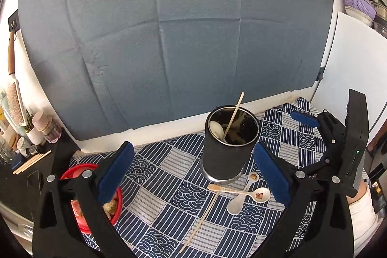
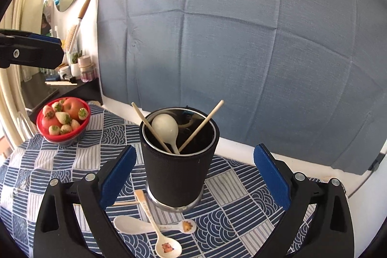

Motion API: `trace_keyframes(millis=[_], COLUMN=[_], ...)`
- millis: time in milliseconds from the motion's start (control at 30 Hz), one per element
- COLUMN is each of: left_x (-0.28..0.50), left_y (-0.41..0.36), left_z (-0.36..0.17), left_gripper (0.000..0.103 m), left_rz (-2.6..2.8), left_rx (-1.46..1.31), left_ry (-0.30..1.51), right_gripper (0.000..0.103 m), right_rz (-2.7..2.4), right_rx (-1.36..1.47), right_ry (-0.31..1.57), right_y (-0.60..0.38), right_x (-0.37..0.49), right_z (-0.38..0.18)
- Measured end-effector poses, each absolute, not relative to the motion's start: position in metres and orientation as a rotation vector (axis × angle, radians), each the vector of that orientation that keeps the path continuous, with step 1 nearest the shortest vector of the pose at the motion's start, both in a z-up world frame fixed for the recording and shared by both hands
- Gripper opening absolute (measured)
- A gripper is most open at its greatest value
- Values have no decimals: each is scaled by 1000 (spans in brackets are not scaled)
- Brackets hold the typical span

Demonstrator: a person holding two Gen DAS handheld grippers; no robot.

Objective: Organize utensils
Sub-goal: 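Open the left gripper and lift it away from the holder, then move the right gripper to the orange-handled cartoon spoon and grasp its bowl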

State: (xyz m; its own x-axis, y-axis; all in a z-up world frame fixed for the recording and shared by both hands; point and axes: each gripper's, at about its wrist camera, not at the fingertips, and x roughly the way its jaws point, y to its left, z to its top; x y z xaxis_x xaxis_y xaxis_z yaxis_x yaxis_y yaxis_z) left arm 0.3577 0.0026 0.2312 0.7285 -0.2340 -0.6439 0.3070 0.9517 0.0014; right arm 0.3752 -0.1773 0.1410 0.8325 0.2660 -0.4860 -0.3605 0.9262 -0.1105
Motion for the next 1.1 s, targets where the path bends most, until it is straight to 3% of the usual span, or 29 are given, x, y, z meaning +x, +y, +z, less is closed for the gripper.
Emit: trace_keyframes(millis=[1100], left_x=[316], left_y=[12], left_z=[108], left_gripper=[97], left_rz=[-287], left_rx=[81], left_ry=[919], right_gripper=[94], right_rz=[275], right_rx=[-132], right_ry=[717], right_y=[-217], right_x=[347], right_z=[56])
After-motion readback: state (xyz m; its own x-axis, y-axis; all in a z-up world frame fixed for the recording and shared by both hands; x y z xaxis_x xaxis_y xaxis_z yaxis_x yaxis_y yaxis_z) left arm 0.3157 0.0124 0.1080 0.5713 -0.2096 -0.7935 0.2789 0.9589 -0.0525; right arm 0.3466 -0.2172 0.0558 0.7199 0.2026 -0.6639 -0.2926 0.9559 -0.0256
